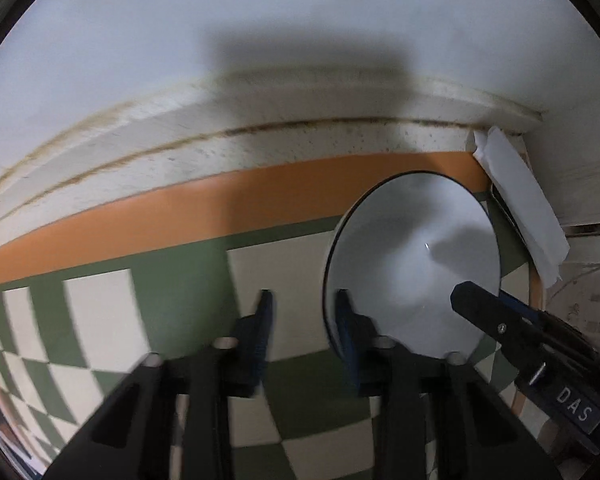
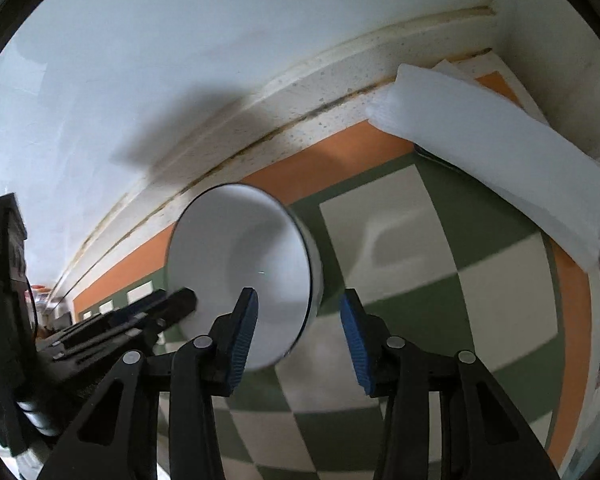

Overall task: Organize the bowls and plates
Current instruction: 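Open both grippers and grasp the rim of the blue-dot bowl, then carry the blue-dot bowl and lower it into the bowl stack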

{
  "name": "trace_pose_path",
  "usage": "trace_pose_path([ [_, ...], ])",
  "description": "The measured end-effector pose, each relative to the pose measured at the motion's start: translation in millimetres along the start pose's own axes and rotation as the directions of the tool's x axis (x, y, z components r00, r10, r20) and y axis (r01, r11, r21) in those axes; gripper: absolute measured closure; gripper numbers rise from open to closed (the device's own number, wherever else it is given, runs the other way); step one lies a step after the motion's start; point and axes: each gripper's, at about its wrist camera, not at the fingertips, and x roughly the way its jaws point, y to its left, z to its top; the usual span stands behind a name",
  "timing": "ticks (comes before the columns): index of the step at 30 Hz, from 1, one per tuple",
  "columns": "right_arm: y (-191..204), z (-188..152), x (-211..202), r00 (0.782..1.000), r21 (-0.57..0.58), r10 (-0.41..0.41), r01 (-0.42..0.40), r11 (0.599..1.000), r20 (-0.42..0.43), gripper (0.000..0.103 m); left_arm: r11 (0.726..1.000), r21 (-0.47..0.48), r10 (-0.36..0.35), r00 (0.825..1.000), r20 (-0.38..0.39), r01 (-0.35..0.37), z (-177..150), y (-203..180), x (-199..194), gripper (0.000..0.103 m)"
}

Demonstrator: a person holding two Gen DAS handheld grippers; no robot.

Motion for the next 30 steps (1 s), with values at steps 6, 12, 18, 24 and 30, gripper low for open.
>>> trace_pose_path([
  [6,3,8,8,0.999,-0.006,-0.037,0.037,0.999,-0.002,0.092,1.000,0.029,0.012,1.000,-0.002,-0.012,4,-10,11,0.096],
  [12,12,5,6,0.998,-0.036,-0.063,0.064,0.997,0.012,0.092,0.999,0.039,0.022,1.000,0.005,-0.022,-2,-15,8,0.096],
  [18,19,-10,-15,0.998,-0.063,-0.048,0.050,0.997,0.032,0.092,1.000,0.025,0.010,0.998,0.055,-0.011,-23,-16,-22,0.096],
  [24,35,-45,-52,0.998,-0.090,-0.020,0.025,0.996,0.055,0.092,1.000,0.019,0.010,0.994,0.112,-0.012,-59,-11,-68,0.096],
  [30,60,-104,-94,0.997,-0.138,0.002,0.009,0.990,0.079,0.092,1.000,0.014,0.014,0.987,0.161,-0.016,-114,-8,-121,0.096],
])
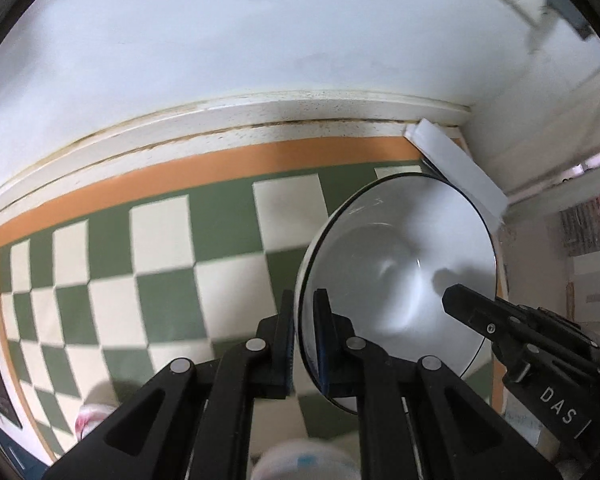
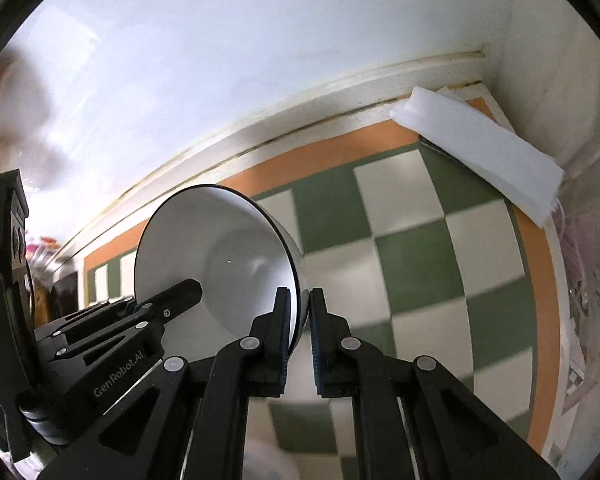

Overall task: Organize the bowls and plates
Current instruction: 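Carry the blue-dot bowl and lower it into the bowl stack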

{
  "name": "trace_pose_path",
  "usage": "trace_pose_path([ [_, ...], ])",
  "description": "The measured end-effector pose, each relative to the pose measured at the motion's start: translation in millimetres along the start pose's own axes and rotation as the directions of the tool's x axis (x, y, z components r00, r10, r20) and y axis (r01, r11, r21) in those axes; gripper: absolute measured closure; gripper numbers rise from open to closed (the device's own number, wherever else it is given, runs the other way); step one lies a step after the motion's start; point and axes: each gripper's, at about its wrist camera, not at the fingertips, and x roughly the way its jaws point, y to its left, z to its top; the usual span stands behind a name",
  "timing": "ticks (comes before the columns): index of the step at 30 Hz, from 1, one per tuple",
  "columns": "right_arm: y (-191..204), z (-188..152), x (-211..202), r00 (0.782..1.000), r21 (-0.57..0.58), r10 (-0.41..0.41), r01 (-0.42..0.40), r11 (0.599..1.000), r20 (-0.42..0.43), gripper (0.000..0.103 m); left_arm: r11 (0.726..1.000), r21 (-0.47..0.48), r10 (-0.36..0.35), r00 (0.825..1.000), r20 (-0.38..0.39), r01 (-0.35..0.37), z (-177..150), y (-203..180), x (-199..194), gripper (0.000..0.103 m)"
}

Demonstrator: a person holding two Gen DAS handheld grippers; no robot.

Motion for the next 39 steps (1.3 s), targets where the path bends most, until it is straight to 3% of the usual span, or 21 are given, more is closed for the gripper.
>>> trace_pose_path([
  [10,29,-99,-75,0.998,-0.045,0.045,-0.044,0.998,0.033,0.092,1.000,0.015,0.024,0.998,0.050,-0.024,-92,6,-66,0.095],
  [21,29,-190,-75,0.998,-0.040,0.060,-0.061,0.997,-0.014,0.092,1.000,0.011,0.027,1.000,0.008,-0.027,-162,14,-65,0.095],
  [39,15,-218,-2,0.989,-0.052,0.007,-0.015,0.999,-0.147,0.092,0.997,-0.008,0.072,0.989,-0.130,-0.074,-192,31,5,0.095],
])
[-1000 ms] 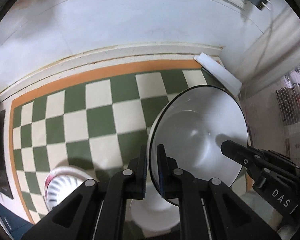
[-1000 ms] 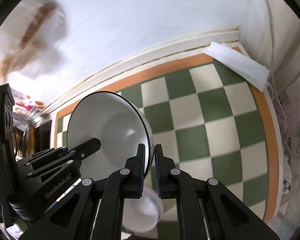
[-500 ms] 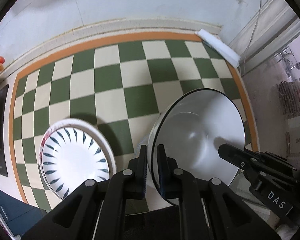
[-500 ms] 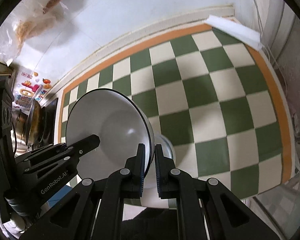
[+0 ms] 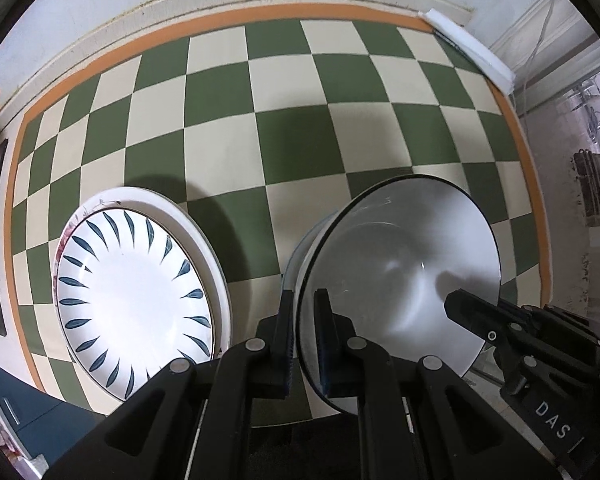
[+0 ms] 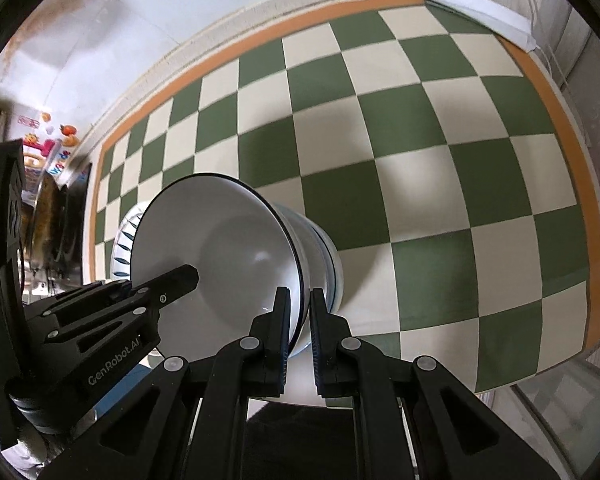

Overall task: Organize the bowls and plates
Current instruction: 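Carry the blue-dot bowl and lower it into the bowl stack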

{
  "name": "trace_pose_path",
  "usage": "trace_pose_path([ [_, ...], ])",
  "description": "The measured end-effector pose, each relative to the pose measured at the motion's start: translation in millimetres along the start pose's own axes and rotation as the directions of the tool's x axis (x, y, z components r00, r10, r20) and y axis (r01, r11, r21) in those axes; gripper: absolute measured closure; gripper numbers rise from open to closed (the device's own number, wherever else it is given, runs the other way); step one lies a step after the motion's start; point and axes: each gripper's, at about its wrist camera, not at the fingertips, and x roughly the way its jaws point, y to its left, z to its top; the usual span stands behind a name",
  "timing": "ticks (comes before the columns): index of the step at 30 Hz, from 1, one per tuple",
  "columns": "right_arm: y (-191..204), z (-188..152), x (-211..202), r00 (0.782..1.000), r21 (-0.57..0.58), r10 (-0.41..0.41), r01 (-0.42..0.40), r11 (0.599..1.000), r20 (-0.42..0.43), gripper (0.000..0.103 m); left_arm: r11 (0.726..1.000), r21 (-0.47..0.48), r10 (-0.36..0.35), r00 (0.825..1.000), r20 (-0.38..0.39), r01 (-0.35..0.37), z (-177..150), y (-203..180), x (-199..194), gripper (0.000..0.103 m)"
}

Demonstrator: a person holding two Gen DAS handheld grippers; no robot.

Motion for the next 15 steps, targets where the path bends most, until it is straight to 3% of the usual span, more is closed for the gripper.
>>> trace_pose_path([
  [15,-2,7,20,0.998,0.014,0.003,-0.002,1.000,-0.056,0.092,0.998,0.032,0.058,0.998,-0.011,-0.058,0,-2,7,0.095],
])
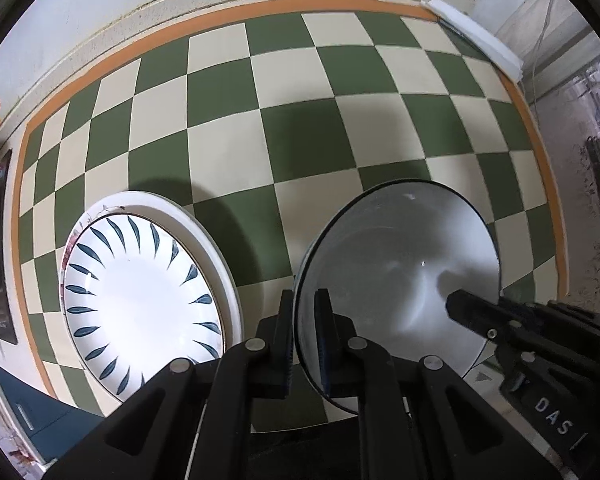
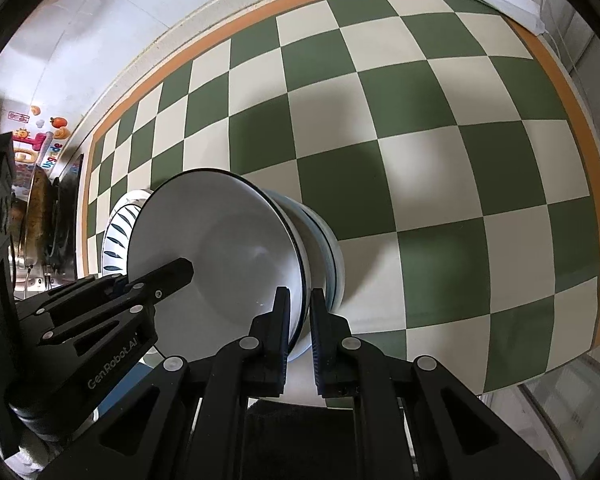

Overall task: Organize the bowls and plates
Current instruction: 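Carry the blue-dot bowl and lower it into the bowl stack, then open both grippers and move them to the bowl stack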

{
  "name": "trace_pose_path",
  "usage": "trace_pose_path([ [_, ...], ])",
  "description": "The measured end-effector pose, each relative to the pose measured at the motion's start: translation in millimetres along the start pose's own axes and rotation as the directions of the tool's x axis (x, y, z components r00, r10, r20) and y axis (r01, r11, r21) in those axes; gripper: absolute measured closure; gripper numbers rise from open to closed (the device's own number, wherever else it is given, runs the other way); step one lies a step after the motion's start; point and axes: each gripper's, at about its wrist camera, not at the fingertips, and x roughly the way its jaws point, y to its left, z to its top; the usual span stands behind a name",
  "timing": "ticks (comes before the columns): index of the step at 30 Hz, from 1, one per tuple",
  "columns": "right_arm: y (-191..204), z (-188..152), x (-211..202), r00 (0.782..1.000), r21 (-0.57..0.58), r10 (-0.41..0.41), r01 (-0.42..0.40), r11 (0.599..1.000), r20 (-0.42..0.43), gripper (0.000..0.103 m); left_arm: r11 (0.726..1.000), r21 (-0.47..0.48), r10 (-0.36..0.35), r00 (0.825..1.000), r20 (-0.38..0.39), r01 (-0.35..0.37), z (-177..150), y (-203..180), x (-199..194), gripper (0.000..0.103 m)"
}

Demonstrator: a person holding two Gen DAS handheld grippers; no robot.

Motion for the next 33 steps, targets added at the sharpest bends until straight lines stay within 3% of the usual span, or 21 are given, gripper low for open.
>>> trace_pose_path([
  [17,3,9,-4,1.000,0.008,-0.021,0.021,1.000,0.007,0.087,1.000,-0.013,-0.018,0.999,-0.031,0.018,-4,2,9,0.091],
  [23,6,1,-16,0.999,0.001,-0.033,0.033,0.999,0.012,0.086,0.999,-0.013,-0.029,0.998,0.058,0.030,-16,8,-31,0.086],
  [25,12,-6,-28,0.999,-0.015,-0.033,0.034,0.999,0.031,0.083,1.000,-0.005,-0.027,0.994,0.107,0.028,-23,12,-52,0.078],
  [28,24,-22,-58,0.994,-0.048,-0.046,0.051,0.998,0.096,0.058,0.999,0.009,-0.045,0.982,0.182,0.044,-42,19,-87,0.067],
  [30,31,-34,-78,0.986,-0.069,-0.066,0.077,0.995,0.152,0.049,0.999,0.022,-0.048,0.972,0.229,0.044,-54,22,-108,0.043],
  [33,40,-55,-112,0.967,-0.086,-0.093,0.116,0.990,0.237,0.036,0.998,0.044,-0.058,0.958,0.282,0.048,-67,24,-133,0.023],
])
